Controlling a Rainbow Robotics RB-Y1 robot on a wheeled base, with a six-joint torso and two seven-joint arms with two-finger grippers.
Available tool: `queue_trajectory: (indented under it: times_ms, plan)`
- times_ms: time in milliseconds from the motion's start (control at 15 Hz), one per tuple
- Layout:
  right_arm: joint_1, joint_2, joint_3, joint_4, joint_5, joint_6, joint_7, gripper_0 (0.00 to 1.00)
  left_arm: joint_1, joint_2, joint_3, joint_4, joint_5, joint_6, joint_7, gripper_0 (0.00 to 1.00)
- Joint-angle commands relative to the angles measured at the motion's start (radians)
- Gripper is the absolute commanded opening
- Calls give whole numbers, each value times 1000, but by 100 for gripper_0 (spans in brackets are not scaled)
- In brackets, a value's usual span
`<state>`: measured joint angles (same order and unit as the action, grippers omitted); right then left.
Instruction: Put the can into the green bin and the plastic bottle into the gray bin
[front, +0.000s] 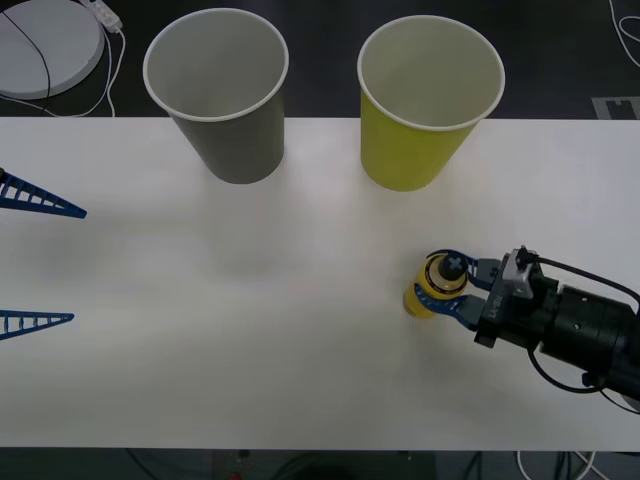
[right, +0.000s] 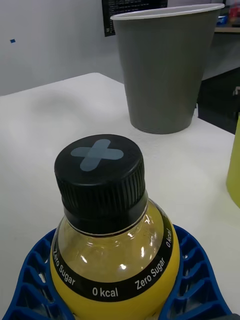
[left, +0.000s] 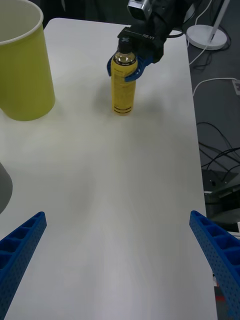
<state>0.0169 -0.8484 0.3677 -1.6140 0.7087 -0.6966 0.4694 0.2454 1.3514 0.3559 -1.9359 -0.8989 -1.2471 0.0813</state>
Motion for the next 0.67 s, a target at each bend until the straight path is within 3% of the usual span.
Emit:
queue_trajectory:
  times_ms: [67,533,667]
  plan:
    - [2,-14,-1,-9,-32,-1,-5,0,0,0,0,0,0,0,0,100]
    - [29,-89,-27,-70,-124,-1,-54,0,0,0,0,0,0,0,0,100]
    - [64,-115,-66,-118,-120,6,-133,0,0,0,0,0,0,0,0,100]
